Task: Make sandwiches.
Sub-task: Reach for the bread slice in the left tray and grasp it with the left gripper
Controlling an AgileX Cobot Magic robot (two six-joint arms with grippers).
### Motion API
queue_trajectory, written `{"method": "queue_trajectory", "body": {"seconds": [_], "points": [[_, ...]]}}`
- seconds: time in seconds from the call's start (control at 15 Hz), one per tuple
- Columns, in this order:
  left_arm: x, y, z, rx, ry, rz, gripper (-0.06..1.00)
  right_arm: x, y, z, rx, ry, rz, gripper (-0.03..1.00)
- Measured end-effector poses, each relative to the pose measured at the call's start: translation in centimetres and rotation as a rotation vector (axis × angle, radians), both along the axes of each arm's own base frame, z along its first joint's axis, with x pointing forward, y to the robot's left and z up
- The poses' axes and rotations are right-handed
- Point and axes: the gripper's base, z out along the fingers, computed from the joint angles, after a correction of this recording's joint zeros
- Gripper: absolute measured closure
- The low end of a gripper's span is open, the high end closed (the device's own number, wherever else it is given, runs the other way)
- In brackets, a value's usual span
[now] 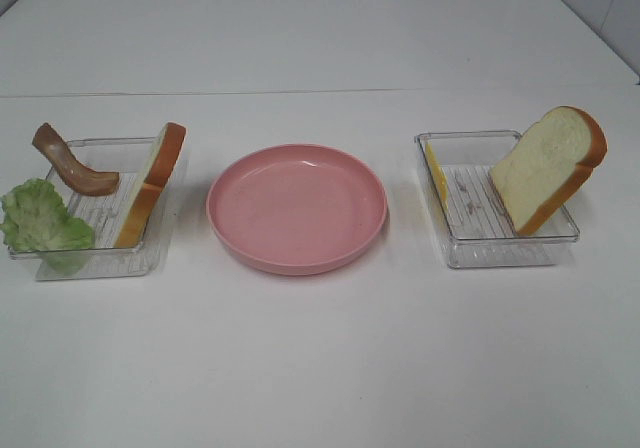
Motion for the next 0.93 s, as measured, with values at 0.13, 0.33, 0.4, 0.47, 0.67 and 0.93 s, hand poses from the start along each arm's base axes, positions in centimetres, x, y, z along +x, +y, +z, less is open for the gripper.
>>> {"method": "queue_trajectory", "body": {"seconds": [0.13, 0.33, 0.4, 0.47, 0.67, 0.93], "points": [[0.0, 0.0, 0.0, 0.0, 0.0, 0.0, -0.04, 0.0, 0.0, 0.0, 0.0, 0.0, 0.0, 0.21], [0.0, 0.0, 0.0, 0.0, 0.0, 0.0, -0.04, 0.0, 0.0, 0.0, 0.0, 0.0, 0.0, 0.21], [0.0, 0.0, 0.0, 0.0, 0.0, 0.0, -0.04, 0.0, 0.0, 0.0, 0.0, 0.0, 0.0, 0.21], [0.0, 0.0, 0.0, 0.0, 0.0, 0.0, -0.04, 0.0, 0.0, 0.0, 0.0, 0.0, 0.0, 0.21], [0.0, 0.0, 0.0, 0.0, 0.0, 0.0, -0.04, 0.0, 0.0, 0.0, 0.0, 0.0, 0.0, 0.21], [0.0, 0.05, 0.0, 0.014, 0.0, -0.001, -0.04, 0.0, 0.0, 0.0, 0.0, 0.0, 0.0, 0.21]]}}
